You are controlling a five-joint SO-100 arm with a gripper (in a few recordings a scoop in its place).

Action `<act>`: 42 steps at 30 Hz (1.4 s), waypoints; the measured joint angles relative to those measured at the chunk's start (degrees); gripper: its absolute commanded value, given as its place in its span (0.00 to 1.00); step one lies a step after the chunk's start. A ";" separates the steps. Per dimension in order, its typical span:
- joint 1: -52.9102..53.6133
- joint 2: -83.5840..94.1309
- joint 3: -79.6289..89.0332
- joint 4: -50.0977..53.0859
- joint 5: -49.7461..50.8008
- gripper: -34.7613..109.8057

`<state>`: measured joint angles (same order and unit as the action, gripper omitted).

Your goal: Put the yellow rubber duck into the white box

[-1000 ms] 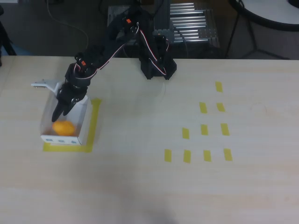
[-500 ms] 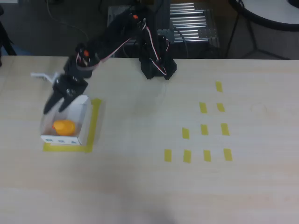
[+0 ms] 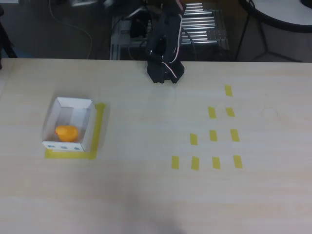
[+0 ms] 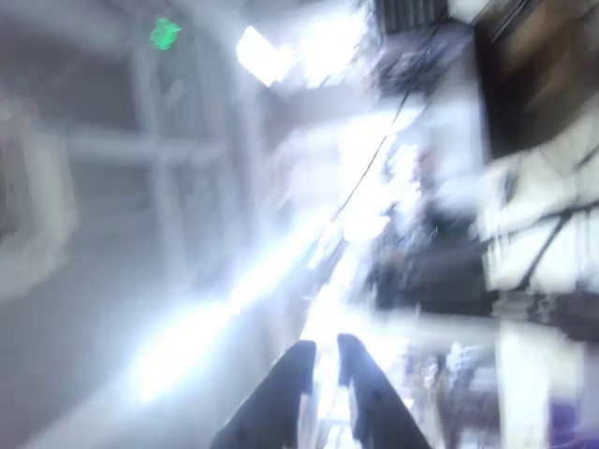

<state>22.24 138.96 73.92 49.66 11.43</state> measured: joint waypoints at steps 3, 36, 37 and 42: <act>-10.37 13.62 13.36 -0.79 0.79 0.24; -22.32 49.31 98.09 18.81 2.81 0.25; -22.15 49.31 98.09 18.81 2.81 0.24; -22.15 49.31 98.09 18.81 2.81 0.24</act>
<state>0.09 188.26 172.00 68.47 14.24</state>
